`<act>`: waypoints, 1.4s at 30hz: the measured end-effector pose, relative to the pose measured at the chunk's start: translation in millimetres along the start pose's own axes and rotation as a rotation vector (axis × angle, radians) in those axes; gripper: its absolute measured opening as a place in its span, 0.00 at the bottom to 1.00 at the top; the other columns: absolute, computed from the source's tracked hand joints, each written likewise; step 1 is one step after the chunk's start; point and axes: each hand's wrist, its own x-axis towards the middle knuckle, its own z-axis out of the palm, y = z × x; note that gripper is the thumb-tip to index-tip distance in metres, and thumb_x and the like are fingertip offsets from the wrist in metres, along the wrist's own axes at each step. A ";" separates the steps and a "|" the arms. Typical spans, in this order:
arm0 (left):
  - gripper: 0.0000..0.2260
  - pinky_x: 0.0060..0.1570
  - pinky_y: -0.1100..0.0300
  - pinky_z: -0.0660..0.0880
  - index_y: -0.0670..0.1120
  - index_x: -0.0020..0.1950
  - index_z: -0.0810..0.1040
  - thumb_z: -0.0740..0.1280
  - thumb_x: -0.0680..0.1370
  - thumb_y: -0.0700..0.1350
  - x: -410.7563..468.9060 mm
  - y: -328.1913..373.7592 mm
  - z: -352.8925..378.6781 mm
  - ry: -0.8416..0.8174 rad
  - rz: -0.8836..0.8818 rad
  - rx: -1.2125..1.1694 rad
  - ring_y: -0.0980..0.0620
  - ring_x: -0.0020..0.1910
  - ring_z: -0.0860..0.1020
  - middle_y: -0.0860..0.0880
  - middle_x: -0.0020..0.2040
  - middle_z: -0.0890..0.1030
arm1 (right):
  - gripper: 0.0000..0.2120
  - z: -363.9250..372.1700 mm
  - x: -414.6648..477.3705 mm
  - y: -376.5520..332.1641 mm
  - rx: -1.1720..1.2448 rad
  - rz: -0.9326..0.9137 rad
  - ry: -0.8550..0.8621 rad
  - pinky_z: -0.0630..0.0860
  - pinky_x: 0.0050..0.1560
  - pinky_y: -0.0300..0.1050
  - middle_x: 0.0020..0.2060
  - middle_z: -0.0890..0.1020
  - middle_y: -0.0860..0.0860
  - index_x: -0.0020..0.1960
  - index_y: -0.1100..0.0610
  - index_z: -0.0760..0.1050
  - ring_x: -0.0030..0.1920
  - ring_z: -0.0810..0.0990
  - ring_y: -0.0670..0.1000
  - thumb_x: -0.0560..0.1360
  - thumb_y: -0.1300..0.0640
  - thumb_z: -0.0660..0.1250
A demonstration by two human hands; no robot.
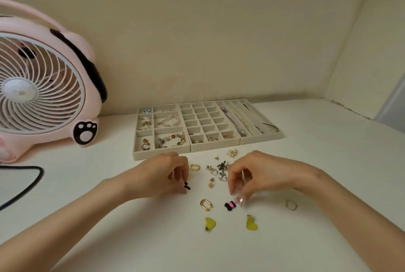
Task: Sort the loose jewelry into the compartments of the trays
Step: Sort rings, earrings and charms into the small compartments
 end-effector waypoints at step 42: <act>0.08 0.43 0.60 0.71 0.46 0.50 0.80 0.64 0.76 0.37 171.5 2.2 -32.3 -0.009 -0.053 0.279 0.52 0.45 0.75 0.50 0.48 0.79 | 0.03 -35.1 39.8 29.9 0.319 -0.040 0.734 0.72 0.38 0.34 0.33 0.81 0.44 0.38 0.55 0.82 0.30 0.73 0.39 0.70 0.61 0.74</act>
